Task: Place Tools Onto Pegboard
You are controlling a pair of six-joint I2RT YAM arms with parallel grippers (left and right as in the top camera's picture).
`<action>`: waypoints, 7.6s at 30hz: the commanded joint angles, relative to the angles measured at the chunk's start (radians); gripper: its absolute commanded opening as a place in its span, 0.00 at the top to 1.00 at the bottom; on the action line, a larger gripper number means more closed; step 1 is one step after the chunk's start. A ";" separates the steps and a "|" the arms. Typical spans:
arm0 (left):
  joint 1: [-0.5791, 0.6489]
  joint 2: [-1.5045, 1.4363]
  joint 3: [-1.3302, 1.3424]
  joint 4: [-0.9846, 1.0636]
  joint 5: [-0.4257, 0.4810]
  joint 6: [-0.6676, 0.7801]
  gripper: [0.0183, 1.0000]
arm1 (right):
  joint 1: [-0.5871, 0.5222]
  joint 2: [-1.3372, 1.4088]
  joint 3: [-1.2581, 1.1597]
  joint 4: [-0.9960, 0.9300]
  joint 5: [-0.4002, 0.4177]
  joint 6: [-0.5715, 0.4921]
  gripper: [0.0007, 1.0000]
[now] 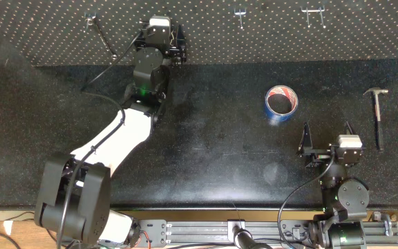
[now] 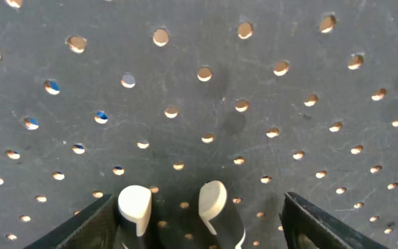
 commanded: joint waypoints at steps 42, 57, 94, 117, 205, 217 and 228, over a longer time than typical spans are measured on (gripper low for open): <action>0.270 -1.670 -0.905 -0.660 0.296 0.006 0.00 | -0.003 -0.007 -0.005 -0.003 0.009 0.008 0.04; 0.270 -1.670 -0.905 -0.660 0.296 0.006 0.00 | 0.010 0.125 0.098 0.005 0.023 0.188 0.04; 0.270 -1.670 -0.905 -0.660 0.296 0.006 0.00 | 0.255 1.812 1.262 -0.766 -0.047 0.224 0.93; 0.270 -1.670 -0.905 -0.660 0.296 0.006 0.00 | 0.474 1.698 1.262 0.152 0.166 0.111 0.92; 0.270 -1.670 -0.905 -0.660 0.296 0.006 0.00 | -0.085 1.067 0.684 -0.173 -0.284 -0.119 0.02; 0.270 -1.670 -0.905 -0.660 0.296 0.006 0.00 | -0.085 0.361 -0.005 0.295 -0.283 -0.003 0.02; 0.270 -1.670 -0.905 -0.660 0.296 0.006 0.00 | -0.084 -0.008 -0.005 -0.003 -0.024 0.294 0.02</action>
